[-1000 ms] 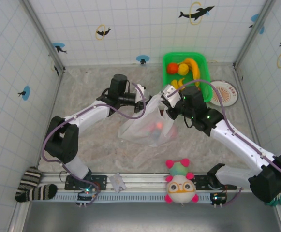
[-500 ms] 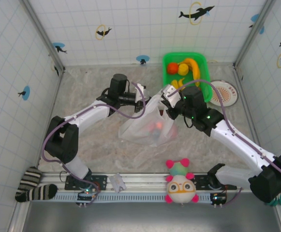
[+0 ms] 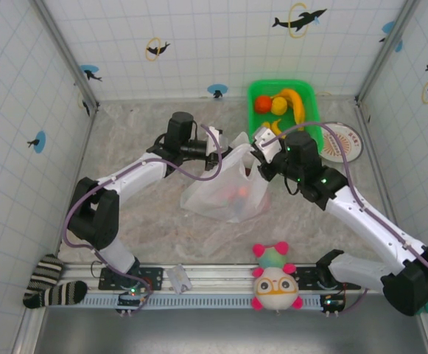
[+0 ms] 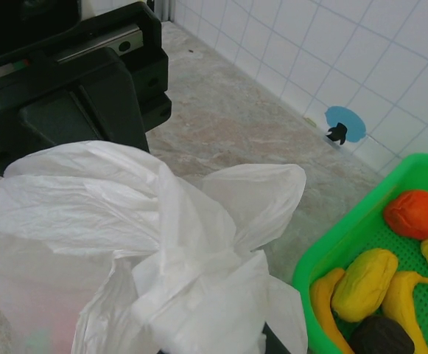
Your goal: Place the fake fruits into the plastic bag and tie a complex knot
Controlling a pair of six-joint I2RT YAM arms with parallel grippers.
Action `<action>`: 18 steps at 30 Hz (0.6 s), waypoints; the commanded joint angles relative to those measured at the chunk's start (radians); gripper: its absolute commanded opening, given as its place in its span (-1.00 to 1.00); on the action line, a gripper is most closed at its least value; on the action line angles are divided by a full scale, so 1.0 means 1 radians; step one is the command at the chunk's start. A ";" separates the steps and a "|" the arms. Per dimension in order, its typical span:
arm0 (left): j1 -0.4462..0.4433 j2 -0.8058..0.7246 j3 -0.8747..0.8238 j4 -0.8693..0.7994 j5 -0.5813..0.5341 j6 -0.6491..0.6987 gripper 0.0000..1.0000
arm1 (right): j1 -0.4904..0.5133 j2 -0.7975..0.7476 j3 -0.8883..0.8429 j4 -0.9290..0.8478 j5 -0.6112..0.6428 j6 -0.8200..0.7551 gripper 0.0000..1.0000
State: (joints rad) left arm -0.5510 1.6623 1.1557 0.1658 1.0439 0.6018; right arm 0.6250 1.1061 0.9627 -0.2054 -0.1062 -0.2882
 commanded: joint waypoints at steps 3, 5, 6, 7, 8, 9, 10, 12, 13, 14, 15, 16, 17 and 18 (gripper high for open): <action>-0.009 -0.035 0.013 -0.006 0.002 0.009 -1.00 | -0.004 -0.022 -0.029 0.030 -0.018 0.003 -1.00; -0.009 -0.033 0.014 -0.001 0.019 0.006 -1.00 | -0.002 -0.020 -0.031 0.031 -0.018 0.007 -1.00; -0.009 -0.030 0.015 0.000 0.027 0.006 -0.95 | 0.000 -0.020 -0.030 0.062 -0.017 0.009 -1.00; -0.009 -0.026 0.017 0.000 0.039 0.004 -0.85 | 0.002 -0.016 -0.033 0.065 -0.017 0.011 -1.00; -0.009 -0.021 0.019 -0.001 0.052 0.003 -0.73 | 0.006 -0.014 -0.032 0.071 -0.013 0.011 -1.00; -0.012 -0.018 0.022 0.000 0.057 0.003 -0.59 | 0.009 -0.011 -0.034 0.077 -0.005 0.013 -1.00; -0.013 -0.016 0.022 -0.001 0.063 0.004 -0.51 | 0.011 -0.009 -0.034 0.080 -0.004 0.013 -1.00; -0.016 -0.018 0.022 0.002 0.074 0.010 -0.40 | 0.016 -0.003 -0.033 0.080 0.006 0.011 -1.00; -0.015 -0.021 0.016 0.011 0.083 0.006 -0.40 | 0.018 -0.001 -0.031 0.078 0.009 0.012 -1.00; -0.014 -0.026 0.012 0.023 0.088 0.003 -0.42 | 0.017 -0.002 -0.032 0.077 0.018 0.010 -1.00; -0.010 -0.032 0.003 0.044 0.090 -0.004 -0.49 | 0.018 -0.004 -0.032 0.073 0.023 0.011 -1.00; -0.004 -0.036 -0.005 0.064 0.095 -0.015 -0.50 | 0.018 -0.006 -0.031 0.073 0.023 0.009 -1.00; 0.003 -0.039 -0.014 0.096 0.096 -0.030 -0.45 | 0.017 -0.009 -0.033 0.076 0.021 0.010 -1.00; 0.011 -0.039 -0.027 0.133 0.092 -0.054 -0.36 | 0.018 -0.011 -0.034 0.079 0.015 0.012 -1.00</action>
State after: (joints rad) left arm -0.5552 1.6619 1.1522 0.2005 1.0893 0.5861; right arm 0.6376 1.1011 0.9466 -0.1822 -0.1001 -0.2840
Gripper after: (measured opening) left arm 0.296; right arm 0.063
